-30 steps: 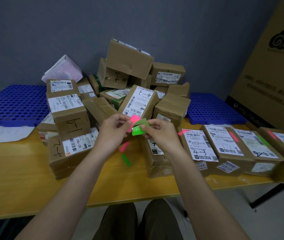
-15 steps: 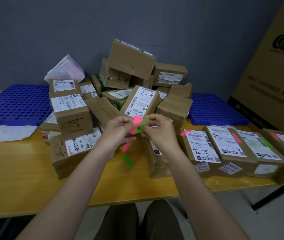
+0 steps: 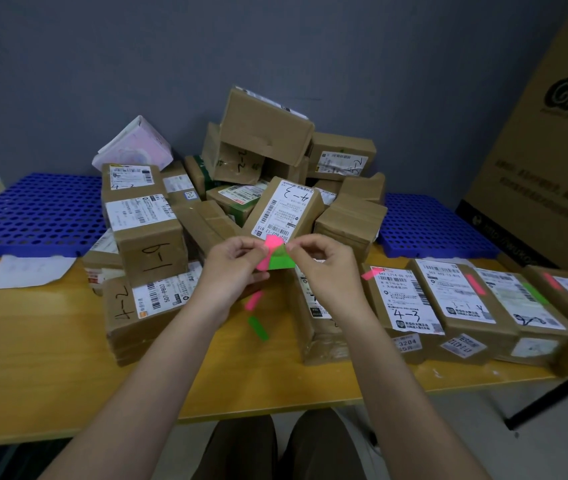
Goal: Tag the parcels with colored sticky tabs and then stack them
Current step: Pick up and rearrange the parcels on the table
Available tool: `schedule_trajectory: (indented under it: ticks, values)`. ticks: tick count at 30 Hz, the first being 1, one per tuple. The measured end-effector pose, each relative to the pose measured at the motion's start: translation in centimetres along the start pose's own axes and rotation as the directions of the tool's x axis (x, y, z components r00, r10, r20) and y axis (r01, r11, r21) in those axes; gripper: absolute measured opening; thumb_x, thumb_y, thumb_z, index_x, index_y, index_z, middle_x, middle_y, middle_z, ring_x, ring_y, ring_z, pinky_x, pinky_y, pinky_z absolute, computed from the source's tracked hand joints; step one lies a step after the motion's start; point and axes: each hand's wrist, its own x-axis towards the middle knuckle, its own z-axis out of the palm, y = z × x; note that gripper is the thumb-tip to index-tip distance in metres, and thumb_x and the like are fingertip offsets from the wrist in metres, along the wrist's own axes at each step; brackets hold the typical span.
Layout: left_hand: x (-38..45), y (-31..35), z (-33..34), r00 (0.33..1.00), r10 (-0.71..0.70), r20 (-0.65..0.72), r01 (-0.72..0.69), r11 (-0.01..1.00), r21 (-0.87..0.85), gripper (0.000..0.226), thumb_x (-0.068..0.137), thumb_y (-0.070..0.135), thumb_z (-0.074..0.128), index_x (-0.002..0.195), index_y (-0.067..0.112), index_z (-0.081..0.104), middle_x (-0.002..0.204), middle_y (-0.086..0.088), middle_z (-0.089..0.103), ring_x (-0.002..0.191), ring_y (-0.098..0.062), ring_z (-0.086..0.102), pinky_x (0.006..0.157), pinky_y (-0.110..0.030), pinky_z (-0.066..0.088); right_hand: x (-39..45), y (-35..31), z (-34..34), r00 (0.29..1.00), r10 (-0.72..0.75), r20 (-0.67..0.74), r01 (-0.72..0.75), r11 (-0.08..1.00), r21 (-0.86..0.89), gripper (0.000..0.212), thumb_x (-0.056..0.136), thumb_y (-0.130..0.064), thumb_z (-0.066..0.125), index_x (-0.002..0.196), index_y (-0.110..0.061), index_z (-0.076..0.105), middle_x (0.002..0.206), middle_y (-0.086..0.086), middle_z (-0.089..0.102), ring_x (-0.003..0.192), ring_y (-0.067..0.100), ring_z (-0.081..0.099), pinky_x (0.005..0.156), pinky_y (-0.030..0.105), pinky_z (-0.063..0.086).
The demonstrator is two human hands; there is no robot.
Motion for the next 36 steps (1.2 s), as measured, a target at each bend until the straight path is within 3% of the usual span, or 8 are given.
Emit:
schedule_trajectory:
  ticks: [7,13,18,23,27,30,32,36]
  values:
    - [0.0,0.0,-0.1,1.0,-0.004,-0.003,0.004,1.0,-0.012,0.006,0.091,0.012,0.06,0.093,0.011,0.066,0.104,-0.006,0.064,0.091,-0.014,0.063,0.066,-0.019,0.057,0.0,0.4,0.6,0.999,-0.046,-0.027,0.044,0.996,-0.072,0.008,0.085,-0.026,0.071,0.086,-0.018,0.073,0.082,-0.007,0.069,0.079,0.002,0.062,0.07,0.014,0.049]
    - [-0.1,0.0,0.0,0.999,-0.029,0.026,0.031,0.995,-0.098,0.005,0.091,0.008,0.059,0.088,0.01,0.063,0.1,-0.008,0.062,0.089,-0.019,0.063,0.067,-0.022,0.058,0.6,0.4,0.9,0.965,0.26,0.016,-0.258,0.943,0.21,0.01,0.09,-0.015,0.065,0.086,-0.013,0.074,0.094,0.004,0.072,0.095,0.02,0.067,0.086,0.036,0.056]
    - [0.2,-0.1,-0.4,0.999,-0.052,0.002,0.052,0.984,-0.172,0.01,0.092,0.007,0.057,0.085,0.013,0.06,0.102,-0.006,0.062,0.091,-0.02,0.064,0.068,-0.024,0.058,0.7,0.3,0.4,0.941,0.337,-0.001,-0.319,0.892,0.32,0.012,0.094,-0.013,0.059,0.089,-0.013,0.07,0.086,0.003,0.069,0.081,0.011,0.064,0.073,0.024,0.054]
    - [1.0,-1.4,-1.5,0.999,0.001,0.034,-0.012,0.948,0.317,0.009,0.094,0.014,0.057,0.086,0.017,0.06,0.099,-0.004,0.064,0.083,-0.015,0.064,0.072,-0.03,0.058,0.8,0.8,-1.0,0.968,0.183,-0.169,-0.149,0.969,0.197,0.013,0.091,-0.015,0.064,0.08,-0.022,0.069,0.071,-0.005,0.066,0.072,0.009,0.061,0.08,0.036,0.055]
    - [1.2,-2.4,-1.5,0.986,-0.017,0.165,-0.125,0.579,0.806,0.012,0.094,0.019,0.055,0.102,0.02,0.063,0.102,-0.003,0.065,0.092,-0.021,0.061,0.078,-0.034,0.05,0.9,1.1,-2.2,0.971,0.204,-0.129,-0.19,0.976,0.11,0.017,0.09,-0.019,0.064,0.074,-0.021,0.07,0.072,-0.001,0.069,0.076,0.015,0.065,0.084,0.041,0.056]
    - [1.2,-2.3,-0.5,0.968,0.079,0.237,-0.25,0.305,0.919,0.023,0.093,0.022,0.053,0.114,0.022,0.063,0.114,-0.002,0.065,0.107,-0.025,0.058,0.084,-0.034,0.046,0.9,1.4,-3.4,0.974,0.2,-0.107,-0.198,0.98,0.036,0.021,0.091,-0.018,0.063,0.071,-0.014,0.069,0.072,-0.005,0.068,0.084,0.012,0.064,0.084,0.043,0.053]
    - [1.1,-2.0,0.1,0.953,0.153,0.262,-0.297,0.295,0.908,0.023,0.094,0.023,0.052,0.113,0.021,0.065,0.115,-0.002,0.065,0.108,-0.025,0.058,0.086,-0.036,0.047,0.9,1.5,-4.4,0.977,0.194,-0.088,-0.195,0.981,-0.005,0.02,0.091,-0.019,0.063,0.072,-0.016,0.069,0.071,-0.008,0.068,0.078,0.009,0.063,0.08,0.041,0.054]
    - [0.7,-1.5,1.1,0.907,0.292,0.303,-0.415,0.495,0.763,0.02,0.095,0.027,0.052,0.105,0.022,0.068,0.105,0.002,0.066,0.098,-0.017,0.061,0.083,-0.039,0.052,1.0,1.1,-7.2,0.981,0.188,0.04,-0.183,0.976,-0.117,0.015,0.091,-0.02,0.063,0.079,-0.016,0.071,0.071,-0.006,0.068,0.06,-0.006,0.059,0.058,0.013,0.047]
